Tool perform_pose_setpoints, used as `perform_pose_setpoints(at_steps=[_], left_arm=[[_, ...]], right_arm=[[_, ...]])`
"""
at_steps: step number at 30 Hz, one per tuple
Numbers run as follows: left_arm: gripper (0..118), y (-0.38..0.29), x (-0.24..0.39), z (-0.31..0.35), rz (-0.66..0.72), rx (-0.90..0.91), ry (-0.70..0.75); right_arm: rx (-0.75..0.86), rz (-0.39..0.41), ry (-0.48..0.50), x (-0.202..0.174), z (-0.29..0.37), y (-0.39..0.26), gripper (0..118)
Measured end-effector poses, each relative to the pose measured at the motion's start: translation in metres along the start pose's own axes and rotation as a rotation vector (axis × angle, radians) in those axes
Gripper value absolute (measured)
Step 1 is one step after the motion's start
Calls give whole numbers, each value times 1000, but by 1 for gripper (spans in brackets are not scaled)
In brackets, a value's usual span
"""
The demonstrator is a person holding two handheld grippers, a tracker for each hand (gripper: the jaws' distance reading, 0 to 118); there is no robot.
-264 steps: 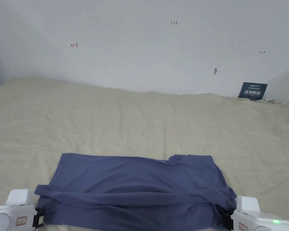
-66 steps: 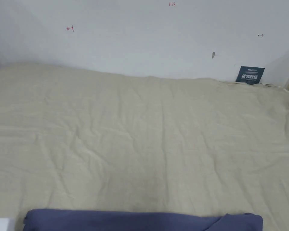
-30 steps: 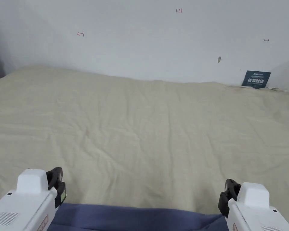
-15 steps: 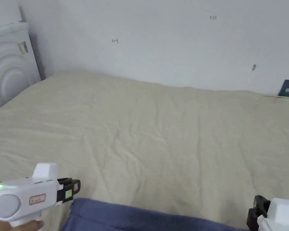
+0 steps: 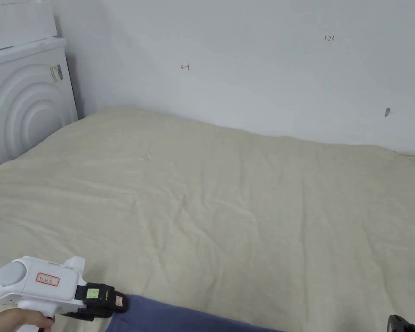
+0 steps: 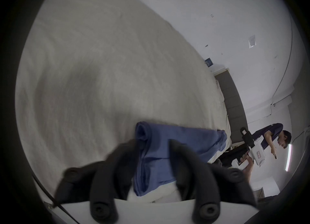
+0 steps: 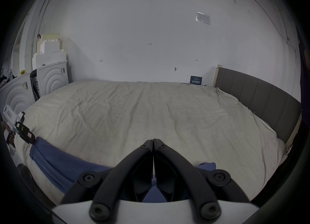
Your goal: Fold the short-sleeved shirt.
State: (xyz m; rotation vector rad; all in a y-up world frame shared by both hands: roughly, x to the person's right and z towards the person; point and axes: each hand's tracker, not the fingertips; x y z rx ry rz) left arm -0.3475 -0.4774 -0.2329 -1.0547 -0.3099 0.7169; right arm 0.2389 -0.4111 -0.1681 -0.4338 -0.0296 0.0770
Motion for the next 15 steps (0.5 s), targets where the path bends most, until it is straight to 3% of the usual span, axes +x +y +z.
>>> perform_pose_setpoints(at_steps=[1,4,12,14,15], left_arm=[[65,-7,8,-1,20,-26,-28],[65,-11,0,-10,93,-65,-149],[64,-8,1,-23,42,-117,-169],[56,-10,8,-29,18,-131,-170],[34,-10,11,-32,11,-135,-172]], right_arm=[[-2,0,-2,0,0,-1,0],[-6,4,-7,-1,0,-1,0],[-13,8,11,-13,1,0,0],[-11,8,15,-17,0,1,0],[-12,5,19,-19,-1,1,0]])
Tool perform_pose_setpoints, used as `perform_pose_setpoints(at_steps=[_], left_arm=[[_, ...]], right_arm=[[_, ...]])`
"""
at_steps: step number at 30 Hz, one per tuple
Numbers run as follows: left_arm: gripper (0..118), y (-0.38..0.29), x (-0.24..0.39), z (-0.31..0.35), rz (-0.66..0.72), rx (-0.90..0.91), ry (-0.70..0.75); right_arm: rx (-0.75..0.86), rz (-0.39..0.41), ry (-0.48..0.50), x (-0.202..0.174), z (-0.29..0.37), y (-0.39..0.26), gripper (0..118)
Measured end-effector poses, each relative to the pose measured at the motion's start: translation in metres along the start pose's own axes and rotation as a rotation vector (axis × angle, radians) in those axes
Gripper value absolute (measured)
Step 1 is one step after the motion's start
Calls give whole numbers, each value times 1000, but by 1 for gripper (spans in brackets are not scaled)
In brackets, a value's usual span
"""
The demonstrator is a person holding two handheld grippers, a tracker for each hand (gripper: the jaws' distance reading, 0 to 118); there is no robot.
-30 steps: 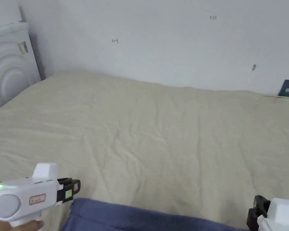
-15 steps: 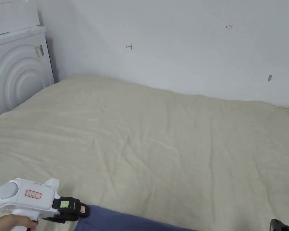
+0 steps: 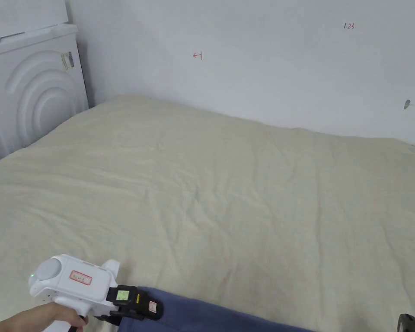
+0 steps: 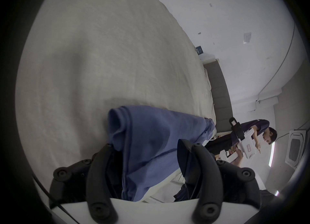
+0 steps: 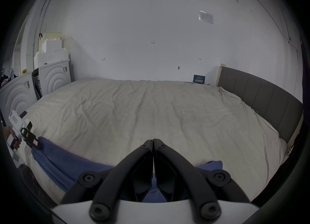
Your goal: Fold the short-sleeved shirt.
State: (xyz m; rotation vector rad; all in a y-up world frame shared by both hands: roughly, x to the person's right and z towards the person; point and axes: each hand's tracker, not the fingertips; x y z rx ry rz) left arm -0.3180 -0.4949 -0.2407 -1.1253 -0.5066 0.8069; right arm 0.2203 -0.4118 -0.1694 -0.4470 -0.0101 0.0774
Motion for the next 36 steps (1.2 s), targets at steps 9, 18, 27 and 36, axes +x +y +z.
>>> perform_pose_setpoints(at_steps=[9,18,27,36], left_arm=[[4,-9,32,-13,-57,0,176],[3,10,44,17,-123,49,250],[3,6,62,74,-108,96,496],[3,-11,97,80,-109,80,510]], right_arm=[[-8,5,16,-5,-2,1,0],[-10,9,3,0,-1,1,0],[-6,4,14,0,-4,2,0],[-6,-2,40,-4,-8,2,0]])
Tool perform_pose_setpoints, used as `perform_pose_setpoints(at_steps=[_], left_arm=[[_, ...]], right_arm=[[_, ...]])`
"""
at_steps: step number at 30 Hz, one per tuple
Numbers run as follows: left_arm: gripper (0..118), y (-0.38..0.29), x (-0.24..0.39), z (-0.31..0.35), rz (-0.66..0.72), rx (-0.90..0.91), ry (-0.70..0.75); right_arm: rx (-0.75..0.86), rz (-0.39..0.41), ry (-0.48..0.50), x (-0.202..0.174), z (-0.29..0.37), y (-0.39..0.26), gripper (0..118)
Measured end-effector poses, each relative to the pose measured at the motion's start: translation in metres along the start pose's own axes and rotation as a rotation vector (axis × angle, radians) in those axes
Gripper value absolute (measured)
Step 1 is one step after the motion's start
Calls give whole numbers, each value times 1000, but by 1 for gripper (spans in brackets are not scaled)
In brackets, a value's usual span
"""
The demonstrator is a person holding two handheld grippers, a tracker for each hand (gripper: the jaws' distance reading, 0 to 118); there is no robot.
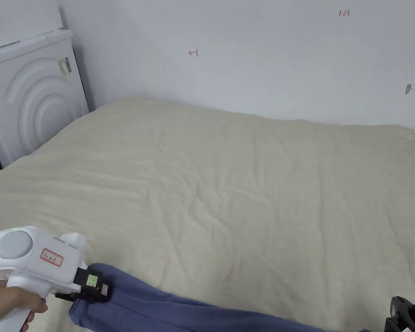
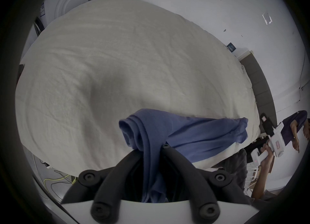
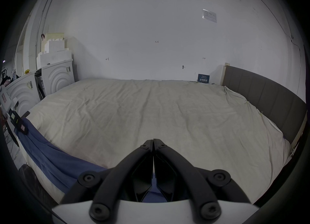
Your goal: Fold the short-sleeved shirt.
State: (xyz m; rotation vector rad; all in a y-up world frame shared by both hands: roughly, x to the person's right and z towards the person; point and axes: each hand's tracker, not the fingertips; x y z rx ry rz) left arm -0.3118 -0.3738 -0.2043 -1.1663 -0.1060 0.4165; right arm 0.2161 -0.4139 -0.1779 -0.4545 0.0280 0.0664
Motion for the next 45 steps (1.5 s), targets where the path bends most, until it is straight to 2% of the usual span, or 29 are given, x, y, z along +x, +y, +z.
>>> perform_pose_setpoints(at_steps=[8,10,15,24,33,35,37,40,41,45], left_arm=[[3,-6,58,21,-4,-13,-209],[3,-2,54,8,-14,-19,-233],[3,-8,100,-24,-75,-55,-289],[3,-26,147,-133,-100,-167,-162],[5,-29,160,-161,-67,-177,-107],[12,-28,158,-159,-64,-174,-117],[25,-28,158,-152,-45,-167,-131],[59,-25,153,-137,-12,-130,-202],[65,-23,151,-131,-11,-115,-212],[67,-22,144,-108,-7,-51,-247]], right_arm=[[-3,-18,6,2,-2,-1,0],[-4,-25,6,2,-2,-2,0],[-7,-42,6,5,-2,-4,0],[-13,-55,-7,13,1,-7,0],[-22,-66,-13,17,2,-11,0],[-23,-70,-13,17,2,-11,0],[-23,-71,-12,18,2,-11,0],[-24,-72,-12,18,2,-11,0],[-25,-72,-12,18,2,-11,0],[-30,-79,-14,20,2,-12,0]])
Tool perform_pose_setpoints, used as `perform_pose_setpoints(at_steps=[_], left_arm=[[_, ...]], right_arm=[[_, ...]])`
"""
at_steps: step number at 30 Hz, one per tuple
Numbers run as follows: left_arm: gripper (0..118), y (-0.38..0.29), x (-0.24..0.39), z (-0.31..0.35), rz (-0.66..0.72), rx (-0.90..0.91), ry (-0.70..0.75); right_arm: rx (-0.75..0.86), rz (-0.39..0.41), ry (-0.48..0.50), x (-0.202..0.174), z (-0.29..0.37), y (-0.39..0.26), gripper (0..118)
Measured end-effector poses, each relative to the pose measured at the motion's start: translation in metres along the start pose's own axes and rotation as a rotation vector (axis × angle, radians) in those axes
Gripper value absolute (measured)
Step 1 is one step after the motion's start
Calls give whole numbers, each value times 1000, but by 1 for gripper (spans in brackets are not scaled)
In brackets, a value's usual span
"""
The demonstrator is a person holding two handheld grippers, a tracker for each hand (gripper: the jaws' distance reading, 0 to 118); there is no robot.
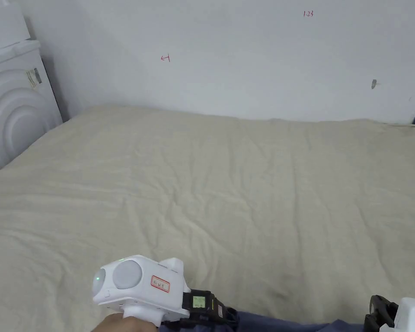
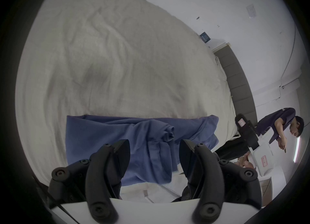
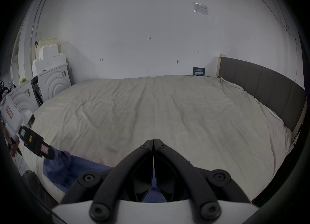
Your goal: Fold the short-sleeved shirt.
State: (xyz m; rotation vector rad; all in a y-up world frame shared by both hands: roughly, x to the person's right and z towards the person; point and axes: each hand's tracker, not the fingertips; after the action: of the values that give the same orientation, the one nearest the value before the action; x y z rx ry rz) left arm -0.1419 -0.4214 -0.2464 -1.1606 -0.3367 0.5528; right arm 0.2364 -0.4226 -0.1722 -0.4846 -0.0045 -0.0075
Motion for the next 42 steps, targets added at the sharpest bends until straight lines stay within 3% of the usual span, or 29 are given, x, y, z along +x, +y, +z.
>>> perform_pose_setpoints(at_steps=[4,6,10,13,15,18,30,35,38,41,42], left_arm=[[63,-7,-3,15,-23,33,-54],[52,-13,-4,11,-29,35,-74],[37,-25,-4,-21,-18,-22,-113],[34,-31,-6,-55,-8,-54,-129],[30,-35,-6,-74,9,-59,-62],[25,-34,-11,-82,39,-29,-108],[25,-32,0,-84,-3,-41,-107],[26,-30,-12,-46,-32,-12,-213],[36,-27,-29,-10,-27,59,-236],[64,-26,-52,27,-13,158,-189],[66,-27,-61,37,-7,190,-157]], right_arm=[[-2,-9,-1,1,0,0,0],[-2,-13,-1,1,0,0,0],[0,-14,1,2,1,0,0],[2,-19,0,4,2,0,0],[3,-20,-4,6,3,0,0],[2,-22,-12,8,5,0,0],[-3,-31,1,4,7,-3,0],[3,-25,5,5,8,-1,0],[4,-20,4,6,9,1,0],[0,-17,7,6,7,1,0],[-2,-15,9,6,6,1,0]])
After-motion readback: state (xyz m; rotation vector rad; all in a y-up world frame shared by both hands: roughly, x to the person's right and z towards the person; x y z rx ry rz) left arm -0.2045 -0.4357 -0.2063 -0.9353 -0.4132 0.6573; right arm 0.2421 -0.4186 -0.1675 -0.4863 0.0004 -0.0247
